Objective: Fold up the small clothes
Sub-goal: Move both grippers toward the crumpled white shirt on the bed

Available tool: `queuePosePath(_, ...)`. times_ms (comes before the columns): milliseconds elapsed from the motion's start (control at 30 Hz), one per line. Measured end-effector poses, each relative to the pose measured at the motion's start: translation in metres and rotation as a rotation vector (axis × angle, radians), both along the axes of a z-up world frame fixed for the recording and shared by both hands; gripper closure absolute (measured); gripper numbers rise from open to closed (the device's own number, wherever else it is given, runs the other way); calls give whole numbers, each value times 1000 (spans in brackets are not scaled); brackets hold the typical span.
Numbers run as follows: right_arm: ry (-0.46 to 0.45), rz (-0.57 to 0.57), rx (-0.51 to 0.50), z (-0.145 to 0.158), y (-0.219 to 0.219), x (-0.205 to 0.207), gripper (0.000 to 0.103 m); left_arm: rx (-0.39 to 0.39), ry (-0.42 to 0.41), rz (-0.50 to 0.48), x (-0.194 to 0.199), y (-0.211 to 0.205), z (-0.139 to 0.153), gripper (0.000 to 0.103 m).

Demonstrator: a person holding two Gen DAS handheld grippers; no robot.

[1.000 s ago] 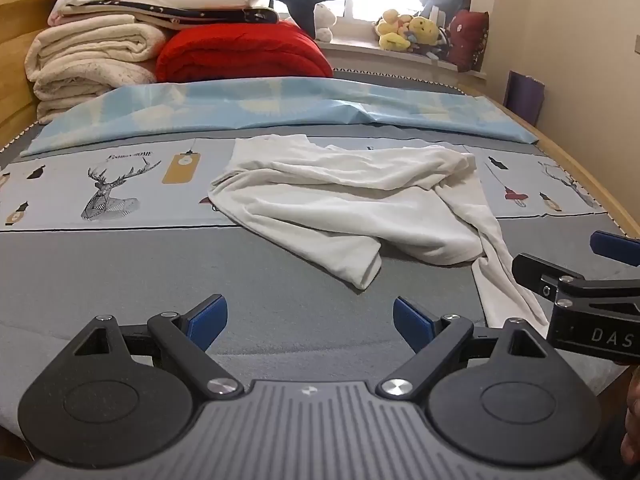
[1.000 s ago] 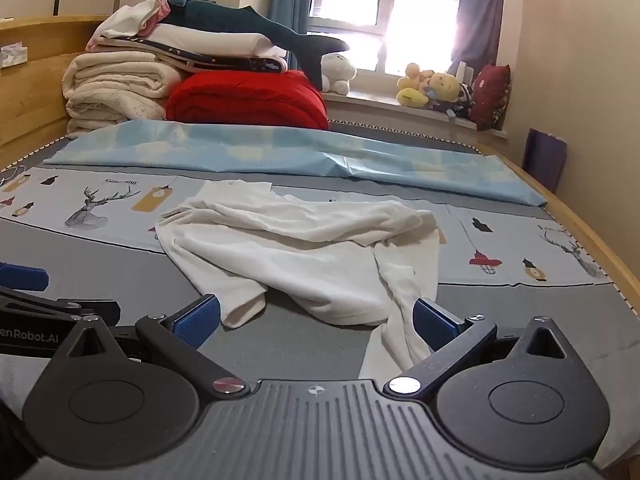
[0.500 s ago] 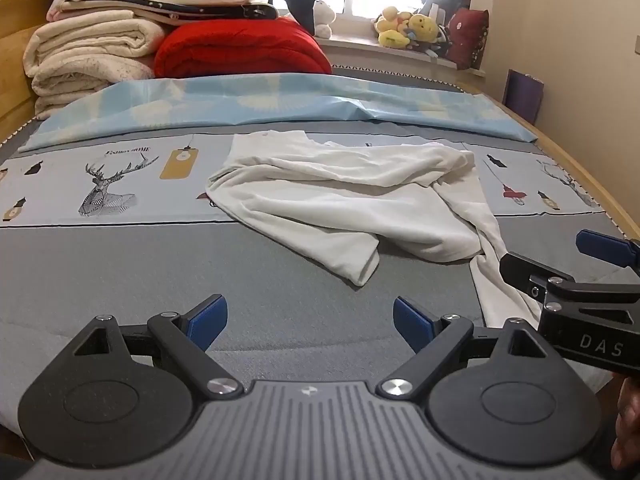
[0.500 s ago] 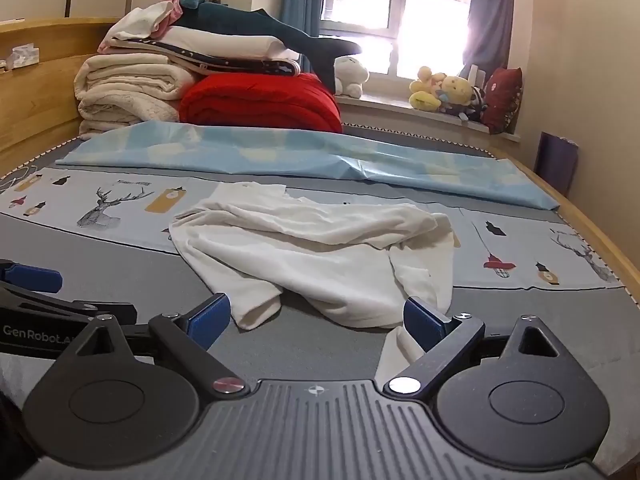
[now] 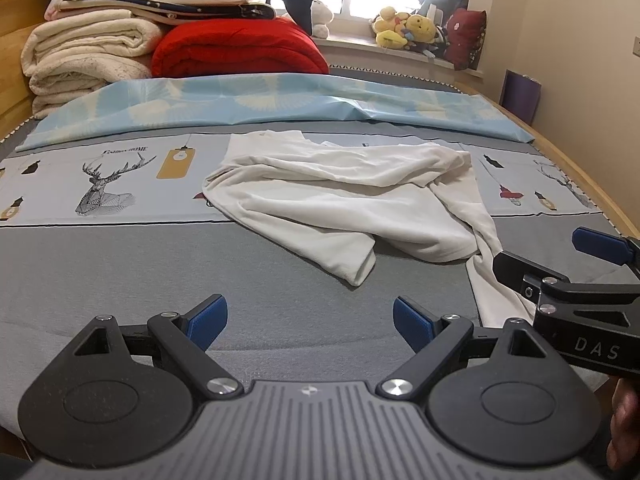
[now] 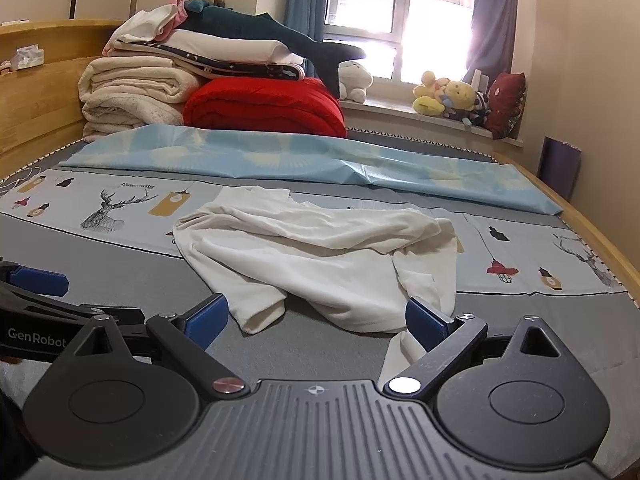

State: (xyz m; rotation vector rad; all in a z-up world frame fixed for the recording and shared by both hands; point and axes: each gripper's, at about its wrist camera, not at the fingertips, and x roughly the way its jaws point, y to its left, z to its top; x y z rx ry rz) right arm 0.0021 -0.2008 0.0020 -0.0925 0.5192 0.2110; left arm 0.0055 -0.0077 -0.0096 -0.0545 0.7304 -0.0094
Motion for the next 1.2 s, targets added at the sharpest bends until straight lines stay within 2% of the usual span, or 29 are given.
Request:
queuePosePath(600,-9,2,-11,0,1,1,7,-3,-14,-5,-1,2,2,10)
queuePosePath(767,-3,-16,-20,0,0,4,6,17,-30,20,-3,2,3,10)
queuePosePath(867,10,-34,9,7,-10,15,6,43,-54,50,-5,3,5,10)
queuePosePath(1033,-49,-31,5,30,-36,41,6,42,-33,60,0,3,4,10)
queuePosePath(1133,-70,-84,-10,24,-52,53,7,23,-17,53,3,1,2,10)
queuePosePath(1200,-45,-137,-10,11,-61,56,8,23,-13,49,4,-1,0,10)
